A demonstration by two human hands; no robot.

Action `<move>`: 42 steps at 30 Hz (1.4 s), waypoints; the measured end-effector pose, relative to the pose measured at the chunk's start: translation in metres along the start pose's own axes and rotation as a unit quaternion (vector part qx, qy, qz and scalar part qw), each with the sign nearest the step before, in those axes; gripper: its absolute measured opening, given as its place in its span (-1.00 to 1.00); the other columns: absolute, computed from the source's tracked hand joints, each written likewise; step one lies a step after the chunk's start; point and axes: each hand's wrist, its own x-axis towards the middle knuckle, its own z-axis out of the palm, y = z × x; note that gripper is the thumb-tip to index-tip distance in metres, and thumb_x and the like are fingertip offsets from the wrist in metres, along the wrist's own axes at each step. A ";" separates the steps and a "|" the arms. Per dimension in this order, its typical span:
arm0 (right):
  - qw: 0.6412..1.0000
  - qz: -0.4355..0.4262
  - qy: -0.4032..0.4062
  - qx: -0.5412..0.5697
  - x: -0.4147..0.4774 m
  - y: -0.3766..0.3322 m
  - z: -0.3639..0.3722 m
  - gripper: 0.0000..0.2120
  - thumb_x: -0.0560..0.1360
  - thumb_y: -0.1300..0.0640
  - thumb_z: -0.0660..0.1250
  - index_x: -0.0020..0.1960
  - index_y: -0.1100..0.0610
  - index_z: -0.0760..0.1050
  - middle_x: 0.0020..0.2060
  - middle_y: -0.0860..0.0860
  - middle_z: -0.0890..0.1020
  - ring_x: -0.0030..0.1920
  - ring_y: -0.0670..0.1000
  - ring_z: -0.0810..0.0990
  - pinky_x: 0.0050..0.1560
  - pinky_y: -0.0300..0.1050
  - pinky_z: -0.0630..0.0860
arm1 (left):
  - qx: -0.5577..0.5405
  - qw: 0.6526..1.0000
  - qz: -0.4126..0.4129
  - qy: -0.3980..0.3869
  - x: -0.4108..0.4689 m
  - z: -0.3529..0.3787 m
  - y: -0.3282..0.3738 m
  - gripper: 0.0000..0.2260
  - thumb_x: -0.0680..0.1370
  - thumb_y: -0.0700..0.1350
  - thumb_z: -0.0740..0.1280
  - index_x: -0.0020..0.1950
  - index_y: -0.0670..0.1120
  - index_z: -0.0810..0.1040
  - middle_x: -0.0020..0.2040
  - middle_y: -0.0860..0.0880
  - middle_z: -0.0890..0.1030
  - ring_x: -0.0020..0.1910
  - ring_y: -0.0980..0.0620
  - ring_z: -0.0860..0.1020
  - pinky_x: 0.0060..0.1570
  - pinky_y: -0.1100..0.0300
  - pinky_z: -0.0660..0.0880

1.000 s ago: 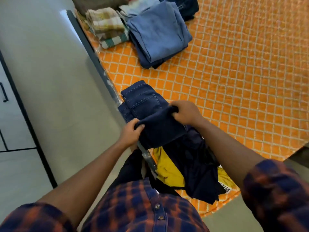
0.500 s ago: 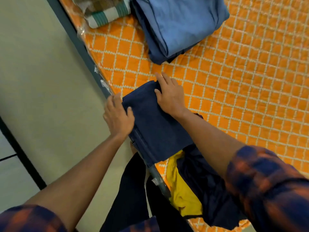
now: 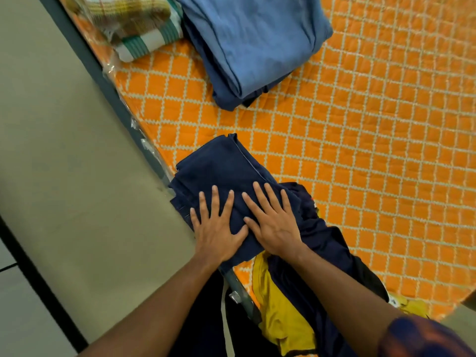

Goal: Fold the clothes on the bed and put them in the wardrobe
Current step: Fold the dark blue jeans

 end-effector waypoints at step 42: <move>0.985 -0.153 -0.024 0.075 0.133 0.005 -0.370 -0.76 0.36 0.05 0.50 -0.01 -0.08 0.55 -0.18 -0.11 0.59 -0.10 0.07 0.58 -0.16 -0.04 0.41 | -0.148 0.983 0.105 0.012 0.034 -0.380 0.040 -0.60 0.20 -0.16 0.22 -0.03 -0.04 0.67 -0.17 -0.08 0.65 -0.12 -0.13 0.61 -0.20 -0.01 0.54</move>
